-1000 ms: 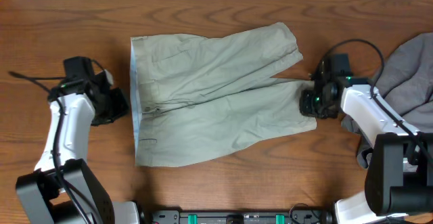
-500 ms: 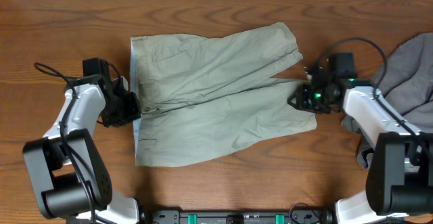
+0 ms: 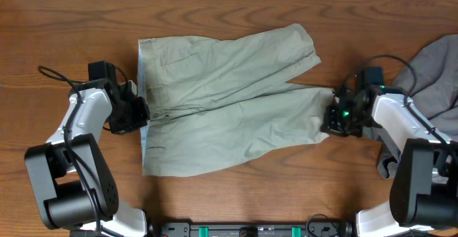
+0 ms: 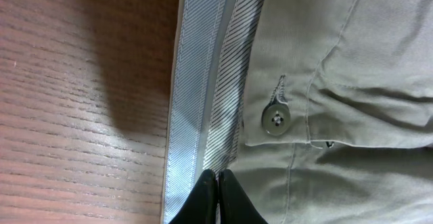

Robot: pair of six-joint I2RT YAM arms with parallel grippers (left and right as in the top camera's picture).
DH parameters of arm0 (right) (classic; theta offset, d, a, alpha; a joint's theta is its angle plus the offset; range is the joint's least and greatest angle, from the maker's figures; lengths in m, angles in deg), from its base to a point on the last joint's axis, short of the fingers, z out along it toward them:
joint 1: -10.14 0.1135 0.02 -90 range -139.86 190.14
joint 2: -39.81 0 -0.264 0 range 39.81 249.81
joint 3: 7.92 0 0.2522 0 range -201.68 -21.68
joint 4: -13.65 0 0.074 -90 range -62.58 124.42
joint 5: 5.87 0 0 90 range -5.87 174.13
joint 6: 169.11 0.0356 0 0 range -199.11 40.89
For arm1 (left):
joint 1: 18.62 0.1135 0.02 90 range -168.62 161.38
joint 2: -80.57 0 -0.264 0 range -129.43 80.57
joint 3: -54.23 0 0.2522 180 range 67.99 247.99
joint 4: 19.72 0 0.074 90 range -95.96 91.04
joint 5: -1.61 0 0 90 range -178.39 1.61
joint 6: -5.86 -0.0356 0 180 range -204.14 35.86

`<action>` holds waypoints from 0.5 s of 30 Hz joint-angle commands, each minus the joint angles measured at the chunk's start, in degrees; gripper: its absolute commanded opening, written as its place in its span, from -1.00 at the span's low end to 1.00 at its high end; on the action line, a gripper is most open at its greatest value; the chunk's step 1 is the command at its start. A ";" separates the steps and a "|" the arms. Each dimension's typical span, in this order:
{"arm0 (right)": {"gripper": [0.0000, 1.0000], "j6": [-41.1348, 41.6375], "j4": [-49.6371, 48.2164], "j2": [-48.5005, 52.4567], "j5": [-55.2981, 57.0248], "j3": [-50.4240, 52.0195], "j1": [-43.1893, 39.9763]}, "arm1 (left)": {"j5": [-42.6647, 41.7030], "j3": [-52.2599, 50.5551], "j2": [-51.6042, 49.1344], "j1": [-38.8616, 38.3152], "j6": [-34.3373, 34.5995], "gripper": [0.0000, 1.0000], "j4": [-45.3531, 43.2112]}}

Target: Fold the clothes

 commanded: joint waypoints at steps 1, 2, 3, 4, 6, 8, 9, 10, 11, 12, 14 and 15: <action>-0.97 -1.22 -2.71 -0.59 -8.63 -0.61 0.61 | -0.37 -0.13 -0.55 -0.13 -0.37 -0.88 -0.22; -0.97 -1.22 -3.48 -0.94 -10.60 -1.40 0.35 | -0.37 -0.13 -0.55 -0.13 -0.37 -0.88 -0.22; -0.97 -1.22 -4.33 -1.36 -12.79 -2.60 -0.13 | -0.37 -0.13 -0.55 -0.13 -0.37 -0.88 -0.22; -0.98 -1.20 -4.81 -1.75 -14.47 -3.85 -0.68 | -0.37 -0.13 -0.55 -0.13 -0.37 -0.88 -0.35; -0.97 0.46 -5.92 -2.43 -16.37 -6.95 -2.21 | -0.37 -0.13 -0.55 -0.13 -0.37 -0.88 -0.42; -0.97 4.20 -6.84 -2.49 -15.74 -9.86 -3.82 | -0.37 -0.13 -0.55 -0.13 -0.37 -0.88 -0.42; -0.97 6.03 -8.00 -2.47 -15.10 -10.86 -4.63 | -0.37 -0.13 -0.55 -0.13 -0.37 -0.88 -0.50; -0.98 7.67 -9.31 -2.47 -14.23 -11.19 -5.18 | -0.37 -0.13 -0.55 -0.13 -0.37 -0.88 -0.57; -0.97 9.70 -10.91 -2.47 -13.20 -11.21 -5.64 | -0.37 -0.13 -0.55 -0.13 -0.37 -0.88 -0.63; -0.97 11.19 -12.13 -2.34 -12.39 -11.19 -5.92 | -0.37 -0.13 -0.55 -0.13 -0.35 -0.88 -0.76; -0.98 12.81 -13.90 -1.55 -10.84 -11.19 -5.90 | -0.37 -0.13 -0.55 -0.13 -0.37 -0.88 -0.83; -0.97 13.62 -14.82 -0.85 -10.34 -11.15 -5.70 | -0.37 -0.13 -0.55 -0.13 -0.35 -0.88 -0.81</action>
